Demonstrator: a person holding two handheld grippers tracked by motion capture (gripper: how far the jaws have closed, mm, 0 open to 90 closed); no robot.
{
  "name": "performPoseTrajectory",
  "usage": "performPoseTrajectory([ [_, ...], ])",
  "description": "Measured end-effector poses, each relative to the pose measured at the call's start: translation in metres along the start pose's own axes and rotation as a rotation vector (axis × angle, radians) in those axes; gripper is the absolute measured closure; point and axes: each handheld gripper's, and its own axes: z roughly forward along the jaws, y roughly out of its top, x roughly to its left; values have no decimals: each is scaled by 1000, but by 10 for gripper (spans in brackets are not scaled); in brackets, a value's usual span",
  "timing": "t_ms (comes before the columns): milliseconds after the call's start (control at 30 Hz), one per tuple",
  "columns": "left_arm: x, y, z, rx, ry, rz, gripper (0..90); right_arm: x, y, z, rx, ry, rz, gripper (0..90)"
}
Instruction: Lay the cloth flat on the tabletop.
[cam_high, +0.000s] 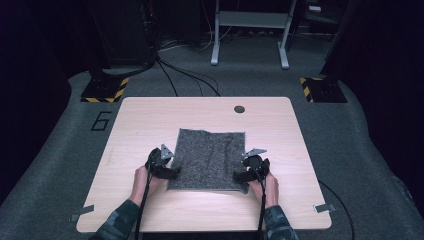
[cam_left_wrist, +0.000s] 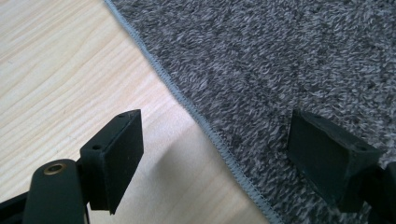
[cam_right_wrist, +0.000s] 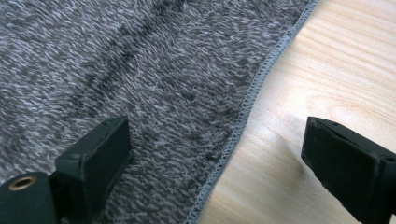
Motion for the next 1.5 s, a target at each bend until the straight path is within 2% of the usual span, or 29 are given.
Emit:
performPoseTrajectory([
  [67,-1,-1,-2,10,-5,2,185,0,0,0,6,7,-7,77],
  [200,-3,-6,-5,-5,1,-15,185,-2,-1,-1,7,18,-4,70],
  [367,-5,-11,-9,-8,-18,-34,185,-3,-5,-4,14,13,-13,67],
  [467,-6,-14,-10,-11,-32,-45,185,-5,-9,-6,11,25,-13,67],
  [567,-8,-16,-11,-23,-31,-56,185,-6,-11,-8,9,29,-10,66],
  [733,-12,-18,-15,-13,-50,-48,185,-8,-15,-11,8,28,-18,65],
  [1100,-25,-22,-19,-33,-59,-47,185,-9,-25,-20,10,15,-27,64],
  [1200,-26,-20,-18,-19,-71,-35,183,-10,-29,-22,10,11,-17,61],
  [1300,-27,-19,-17,-32,-68,-41,183,-12,-30,-23,8,17,-21,57],
  [1400,-26,-19,-17,-25,-78,-45,182,-12,-30,-23,10,17,-9,49],
  [1467,-26,-18,-16,-28,-67,-48,159,-12,-30,-23,9,9,-20,50],
  [1500,-24,-18,-17,-27,-79,-57,147,-11,-30,-23,11,10,-15,52],
])
